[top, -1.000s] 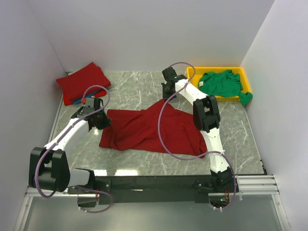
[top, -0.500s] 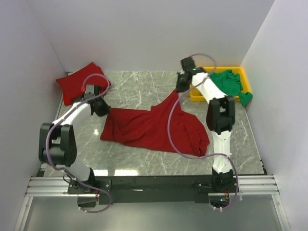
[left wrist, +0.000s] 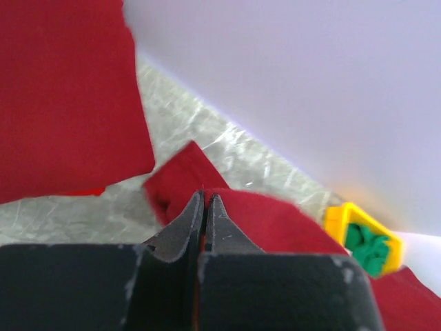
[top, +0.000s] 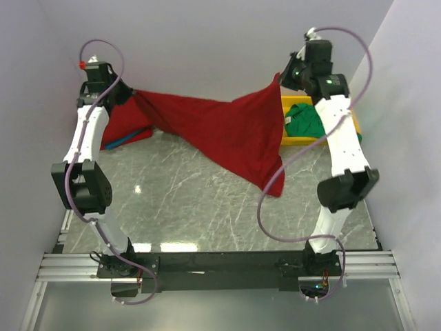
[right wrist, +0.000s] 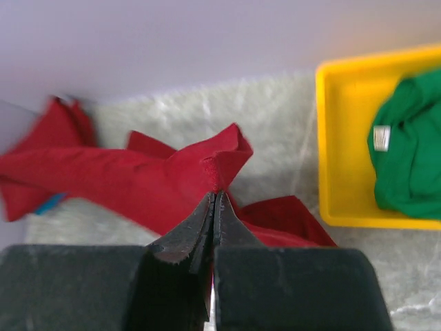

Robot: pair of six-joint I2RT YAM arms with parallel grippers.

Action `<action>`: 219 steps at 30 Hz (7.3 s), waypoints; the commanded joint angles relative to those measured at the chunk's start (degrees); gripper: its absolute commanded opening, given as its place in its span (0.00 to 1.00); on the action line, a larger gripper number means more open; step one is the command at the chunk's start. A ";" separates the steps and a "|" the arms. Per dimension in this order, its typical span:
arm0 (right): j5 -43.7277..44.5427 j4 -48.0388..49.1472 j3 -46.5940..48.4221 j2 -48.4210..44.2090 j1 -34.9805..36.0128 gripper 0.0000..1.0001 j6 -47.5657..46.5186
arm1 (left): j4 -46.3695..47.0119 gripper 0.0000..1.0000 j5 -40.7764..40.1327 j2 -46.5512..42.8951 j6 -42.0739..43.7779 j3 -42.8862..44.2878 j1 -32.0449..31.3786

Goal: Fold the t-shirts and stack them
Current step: Flatten the tshirt out, then fold the tshirt

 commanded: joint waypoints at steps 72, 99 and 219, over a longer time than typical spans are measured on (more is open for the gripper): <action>-4.11 13.94 3.48 -49.27 0.13 0.00 -9.24 | -6.69 0.00 -4.26 -69.80 8.81 -10.72 1.90; 2.22 31.61 -12.94 -23.37 0.04 0.00 -14.16 | 19.48 0.00 -0.32 -48.47 11.19 -37.07 1.90; -7.01 12.19 -47.99 -11.56 5.40 0.81 9.66 | 3.41 0.58 -10.68 -31.58 4.25 -62.39 8.31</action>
